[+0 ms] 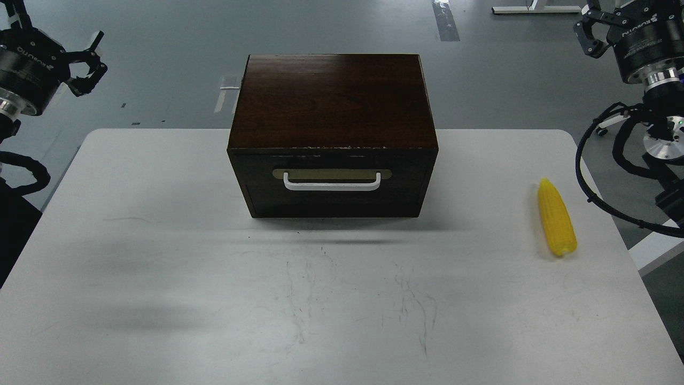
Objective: Put corn in drawer with both arms
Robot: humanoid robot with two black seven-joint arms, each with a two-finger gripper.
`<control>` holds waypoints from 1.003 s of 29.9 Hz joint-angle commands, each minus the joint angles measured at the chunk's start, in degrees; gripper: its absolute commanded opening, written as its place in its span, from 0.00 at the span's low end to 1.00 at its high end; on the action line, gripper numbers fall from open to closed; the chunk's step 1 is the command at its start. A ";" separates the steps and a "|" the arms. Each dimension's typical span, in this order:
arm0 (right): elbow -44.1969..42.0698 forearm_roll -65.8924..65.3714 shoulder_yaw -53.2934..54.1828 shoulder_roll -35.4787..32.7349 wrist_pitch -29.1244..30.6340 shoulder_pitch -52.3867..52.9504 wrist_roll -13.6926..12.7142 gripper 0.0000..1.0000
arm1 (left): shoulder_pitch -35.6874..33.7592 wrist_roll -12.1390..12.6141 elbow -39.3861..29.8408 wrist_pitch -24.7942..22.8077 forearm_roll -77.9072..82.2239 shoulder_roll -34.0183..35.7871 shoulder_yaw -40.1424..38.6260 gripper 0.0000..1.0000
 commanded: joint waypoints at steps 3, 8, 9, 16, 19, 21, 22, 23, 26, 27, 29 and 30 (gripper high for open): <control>-0.26 -0.01 0.02 -0.74 0.00 0.06 -0.11 1.00 | -1.09 0.09 1.01 0.01 0.52 -0.39 0.54 0.98; -0.17 -0.01 -0.16 -1.18 0.00 -0.21 -0.11 1.00 | -1.09 -0.08 1.01 0.01 0.52 -1.01 0.02 0.98; -0.17 -0.01 -0.24 -1.53 0.00 -0.38 -0.11 1.00 | -1.09 -0.17 1.01 0.01 0.52 -0.84 -0.07 0.98; -0.26 -0.01 0.02 -2.33 0.00 -1.17 0.07 1.00 | -0.83 -0.35 -1.44 0.01 1.66 4.87 0.54 0.98; -0.18 -0.01 0.02 -2.50 0.00 -1.09 0.16 1.00 | -0.65 -0.70 -6.45 0.01 6.13 8.74 0.54 0.98; -0.09 -0.01 -0.07 -3.03 0.00 -1.09 0.16 1.00 | -0.74 -2.27 -10.47 0.01 11.56 11.19 0.19 0.97; -0.09 -0.01 -0.07 -3.21 0.00 -1.09 0.16 1.00 | -0.83 -2.89 -11.98 0.01 13.86 11.82 0.10 0.97; -0.09 -0.10 -0.24 -3.38 0.00 -1.09 0.16 1.00 | -1.18 -3.94 -15.48 0.01 18.84 13.30 -0.33 0.97; -0.09 -0.10 -0.42 -3.82 0.00 -1.09 0.07 1.00 | -4.76 -4.39 -24.09 0.01 32.89 17.35 -0.51 0.97; -0.09 -0.10 -0.51 -4.00 0.00 -1.09 0.07 1.00 | -5.92 -4.48 -25.52 0.01 36.35 17.53 -0.43 0.97; -0.09 -0.10 -0.51 -4.26 0.00 -1.09 -0.02 1.00 | -7.85 -4.83 -29.55 0.01 47.47 17.71 -0.43 0.97; -0.09 -0.10 -0.51 -4.35 0.00 -1.09 -0.02 1.00 | -8.21 -5.35 -30.88 0.01 51.28 17.54 -0.51 0.97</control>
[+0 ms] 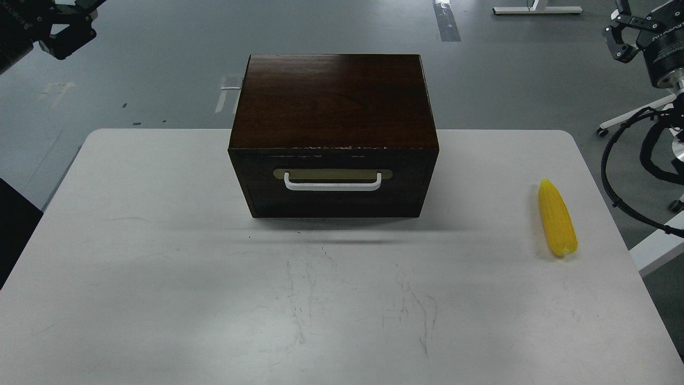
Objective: Put corn in drawer with both arms
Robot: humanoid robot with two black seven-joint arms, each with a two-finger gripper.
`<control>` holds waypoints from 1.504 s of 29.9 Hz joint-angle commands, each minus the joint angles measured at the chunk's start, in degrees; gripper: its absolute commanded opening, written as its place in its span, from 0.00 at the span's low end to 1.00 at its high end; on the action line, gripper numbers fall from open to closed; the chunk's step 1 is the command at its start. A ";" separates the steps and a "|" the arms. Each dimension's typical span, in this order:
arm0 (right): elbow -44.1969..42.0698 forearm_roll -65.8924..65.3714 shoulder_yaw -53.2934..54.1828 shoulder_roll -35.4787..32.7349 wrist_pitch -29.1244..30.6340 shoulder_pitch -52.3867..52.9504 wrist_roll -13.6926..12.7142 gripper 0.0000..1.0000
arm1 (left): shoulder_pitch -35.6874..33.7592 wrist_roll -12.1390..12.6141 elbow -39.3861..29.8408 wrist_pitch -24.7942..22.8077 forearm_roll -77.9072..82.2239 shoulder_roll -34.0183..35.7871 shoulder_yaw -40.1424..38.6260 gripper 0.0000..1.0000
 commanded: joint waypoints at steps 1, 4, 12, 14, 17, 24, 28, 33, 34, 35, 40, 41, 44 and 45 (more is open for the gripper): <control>0.10 0.00 -0.03 -0.35 0.00 0.11 -0.16 1.00 | -2.73 -2.42 -7.97 0.00 20.13 -0.20 -0.08 0.97; 0.19 0.00 -0.03 -0.53 0.00 0.28 -0.16 1.00 | -3.96 -4.46 -12.82 0.00 31.85 -3.19 0.01 0.97; 0.36 0.00 -0.20 -2.64 0.00 0.63 -0.16 1.00 | -8.35 -5.39 -14.77 0.00 69.32 -15.05 3.35 0.97; 0.27 0.00 -0.20 -2.99 0.00 0.63 -0.16 1.00 | -10.37 -5.39 -16.52 0.00 69.94 -16.64 6.50 0.97; 0.27 0.00 -0.20 -4.22 0.00 0.55 -0.16 1.00 | -16.70 -5.39 -20.13 0.00 71.08 -17.17 15.22 0.97; 0.01 0.00 -0.20 -4.39 0.00 0.11 -0.16 1.00 | -25.76 -5.39 -17.85 0.00 88.03 -26.22 29.45 0.97; 0.01 0.00 -0.12 -4.39 0.00 0.11 -0.16 1.00 | -26.02 -5.39 -14.43 0.00 94.54 -31.14 34.10 0.97; -0.16 0.00 -0.12 -4.39 0.00 0.11 -0.16 1.00 | -26.20 -5.39 -10.39 0.00 97.88 -32.55 39.03 0.97; -0.17 0.00 -0.12 -4.48 0.00 0.02 -0.16 1.00 | -26.11 -5.39 -9.59 0.00 98.93 -32.64 39.47 0.97; -0.17 0.00 -0.12 -4.48 0.00 0.02 -0.16 1.00 | -26.11 -5.39 -8.10 0.00 99.40 -32.99 40.17 0.97; -0.60 0.00 -0.20 -4.31 0.00 -0.07 -0.07 1.00 | -26.20 -5.39 -4.13 0.00 99.40 -34.49 41.50 0.97; -0.78 0.00 -0.20 -4.31 0.00 -0.07 -0.07 1.00 | -26.20 -5.39 -4.05 0.00 99.40 -34.49 41.58 0.97; -0.78 0.00 -0.20 -4.13 0.00 -0.07 -0.07 1.00 | -26.11 -5.39 -4.05 0.00 99.40 -34.40 41.58 0.97; -0.78 0.00 -0.20 -4.13 0.00 -0.07 -0.07 1.00 | -26.02 -5.39 -4.05 0.00 99.40 -34.40 41.58 0.97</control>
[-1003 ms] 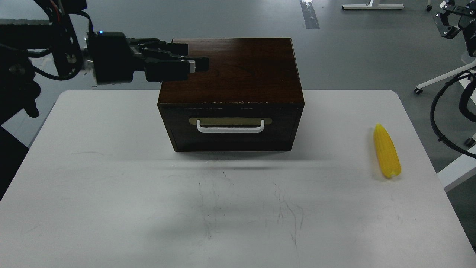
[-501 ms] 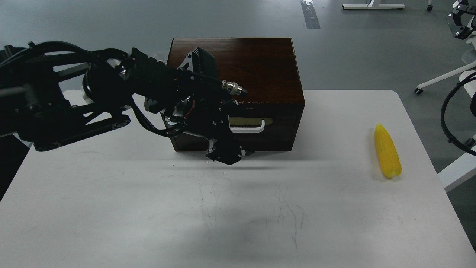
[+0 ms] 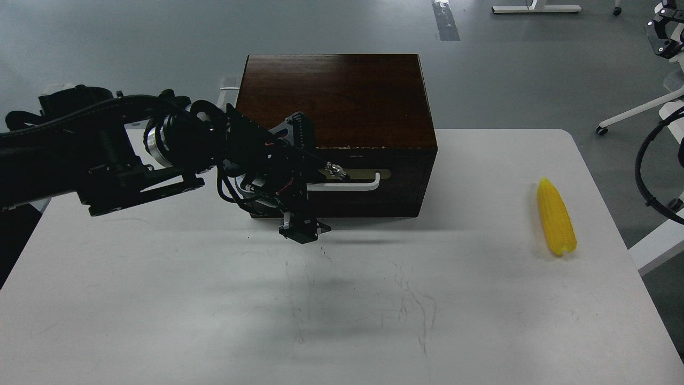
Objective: Put corn in drawer with both arms
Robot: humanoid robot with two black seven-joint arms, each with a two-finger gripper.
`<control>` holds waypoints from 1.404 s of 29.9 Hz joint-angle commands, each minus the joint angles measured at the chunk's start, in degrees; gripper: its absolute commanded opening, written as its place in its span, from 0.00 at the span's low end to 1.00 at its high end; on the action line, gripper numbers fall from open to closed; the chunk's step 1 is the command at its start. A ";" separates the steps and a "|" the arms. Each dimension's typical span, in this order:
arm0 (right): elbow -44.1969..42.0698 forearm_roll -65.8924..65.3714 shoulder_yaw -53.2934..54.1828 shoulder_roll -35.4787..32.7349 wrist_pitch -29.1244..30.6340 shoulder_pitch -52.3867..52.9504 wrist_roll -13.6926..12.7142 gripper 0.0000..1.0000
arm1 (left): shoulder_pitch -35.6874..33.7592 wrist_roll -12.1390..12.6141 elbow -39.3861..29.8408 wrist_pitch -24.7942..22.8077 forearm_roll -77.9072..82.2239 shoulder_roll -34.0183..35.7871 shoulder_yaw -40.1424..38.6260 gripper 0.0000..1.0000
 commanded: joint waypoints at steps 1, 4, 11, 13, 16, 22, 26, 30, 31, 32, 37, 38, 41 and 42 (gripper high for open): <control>-0.03 0.00 -0.04 0.16 0.00 0.00 0.04 1.00 | 0.13 -0.01 0.19 0.00 0.00 0.14 0.08 0.97; -0.11 0.00 -0.04 0.08 0.00 0.00 0.04 1.00 | 0.22 -0.01 0.19 0.00 0.00 0.14 0.17 0.97; -0.11 0.00 -0.04 0.08 0.00 0.00 0.04 1.00 | -0.30 -0.01 0.19 0.05 0.00 -0.12 2.19 0.97; -0.11 0.00 -0.04 0.08 0.00 0.00 0.04 1.00 | -0.39 -0.01 0.10 0.14 0.00 -0.21 2.37 0.97; -0.11 0.00 -0.04 -0.01 0.00 0.00 0.04 1.00 | -0.48 -0.01 -0.60 0.14 0.00 -0.21 2.37 0.97; -0.11 0.00 -0.13 0.08 0.00 -0.44 0.04 1.00 | -1.79 -0.01 -3.67 0.05 0.00 -0.12 2.37 0.97; -0.11 0.00 -0.04 0.16 0.00 -0.53 0.04 1.00 | -1.97 -0.01 -5.17 0.00 0.00 -0.03 2.37 0.97; -0.11 0.00 -0.04 0.34 0.00 -0.44 0.04 1.00 | -1.54 -0.01 -5.61 0.00 0.00 -0.12 2.46 0.97; -0.11 0.00 -0.04 0.34 0.00 -0.44 0.04 1.00 | -1.54 -0.01 -5.61 0.00 0.00 -0.12 2.46 0.97; -0.11 0.00 0.05 0.34 0.00 -0.35 0.04 1.00 | -1.54 -0.01 -5.61 0.00 0.00 -0.12 2.46 0.97; -0.11 0.00 -0.04 0.08 0.00 -0.35 0.04 1.00 | -1.54 -0.01 -5.61 0.00 0.00 0.05 3.24 0.97; -0.11 0.00 -0.04 -0.01 0.00 -0.35 0.04 1.00 | -1.54 -0.01 -5.61 0.00 0.00 0.05 3.51 0.97; -0.11 0.00 -0.04 -0.01 0.00 -0.61 0.04 1.00 | -1.45 -0.01 -5.79 0.00 0.00 0.05 4.21 0.97; -0.11 0.00 -0.04 -0.01 0.00 -0.70 0.04 1.00 | -1.45 -0.01 -5.96 0.00 0.00 -0.12 4.21 0.97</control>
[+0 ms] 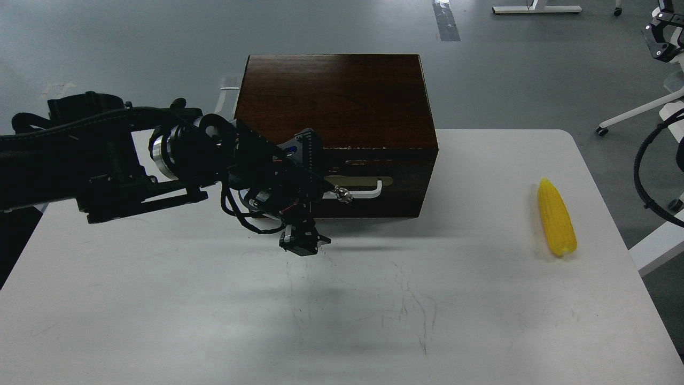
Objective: Put corn in drawer with both arms
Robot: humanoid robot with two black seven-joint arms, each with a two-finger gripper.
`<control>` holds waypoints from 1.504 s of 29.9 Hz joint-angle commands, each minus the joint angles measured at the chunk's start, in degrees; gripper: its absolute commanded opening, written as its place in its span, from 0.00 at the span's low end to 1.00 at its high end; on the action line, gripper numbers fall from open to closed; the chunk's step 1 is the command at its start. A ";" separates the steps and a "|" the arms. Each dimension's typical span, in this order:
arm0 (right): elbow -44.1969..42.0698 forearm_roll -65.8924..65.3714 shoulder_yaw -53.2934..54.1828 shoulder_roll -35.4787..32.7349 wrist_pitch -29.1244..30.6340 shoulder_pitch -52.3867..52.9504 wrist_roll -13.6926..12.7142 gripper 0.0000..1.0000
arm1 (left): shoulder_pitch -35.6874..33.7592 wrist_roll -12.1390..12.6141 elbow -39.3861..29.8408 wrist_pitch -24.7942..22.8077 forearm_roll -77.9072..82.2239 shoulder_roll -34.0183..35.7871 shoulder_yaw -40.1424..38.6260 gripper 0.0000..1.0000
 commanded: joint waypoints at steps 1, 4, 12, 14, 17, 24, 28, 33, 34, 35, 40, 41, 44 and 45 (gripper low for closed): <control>0.00 0.00 -0.02 -0.02 0.00 -0.33 -0.01 1.00 | 0.04 -0.02 -0.44 -0.04 0.00 -0.15 0.28 0.97; 0.00 0.00 -0.02 0.07 0.00 -0.33 -0.01 1.00 | -0.31 -0.02 -1.32 -0.04 0.00 -0.15 0.28 0.97; 0.00 0.00 -0.02 0.16 0.00 -0.33 -0.01 1.00 | -0.66 -0.02 -3.07 -0.04 0.00 0.29 0.28 0.97; 0.00 0.00 -0.02 0.16 0.00 -0.42 -0.01 1.00 | -1.10 -0.02 -4.21 -0.04 0.00 0.47 0.28 0.97; 0.00 0.00 -0.02 0.16 0.00 -0.42 -0.01 1.00 | -1.19 -0.02 -5.18 -0.04 0.00 0.47 0.28 0.97; 0.00 0.00 0.07 0.16 0.00 -0.33 -0.01 1.00 | -1.19 -0.02 -6.42 -0.04 0.00 0.73 0.28 0.97; -0.08 0.00 -0.02 0.16 0.00 -0.33 -0.01 1.00 | -1.10 -0.02 -8.70 -0.04 0.00 1.61 0.28 0.97; 0.00 0.00 -0.02 0.16 0.00 -0.33 -0.01 1.00 | -1.19 -0.02 -8.97 -0.04 0.00 1.61 0.19 0.97; 0.00 0.00 -0.02 0.16 0.00 -0.33 -0.01 1.00 | -1.27 -0.02 -8.97 -0.04 0.00 1.61 0.19 0.97; 0.00 0.00 0.07 0.16 0.00 -0.33 -0.01 1.00 | -1.27 -0.02 -9.06 -0.04 0.00 1.61 0.19 0.97; 0.00 0.00 -0.02 0.16 0.00 -0.33 -0.01 1.00 | -1.19 -0.02 -10.63 -0.04 0.00 1.78 0.28 0.97; 0.00 0.00 -0.02 0.16 0.00 -0.33 -0.01 1.00 | -1.19 -0.02 -10.81 -0.04 0.00 1.78 0.28 0.97; 0.00 0.00 -0.02 0.16 0.00 -0.33 -0.01 1.00 | -1.19 -0.02 -11.87 -0.04 0.00 1.87 0.19 0.97; 0.00 0.00 -0.02 0.16 0.00 -0.33 -0.01 1.00 | -1.19 -0.02 -11.87 -0.04 0.00 1.79 0.19 0.97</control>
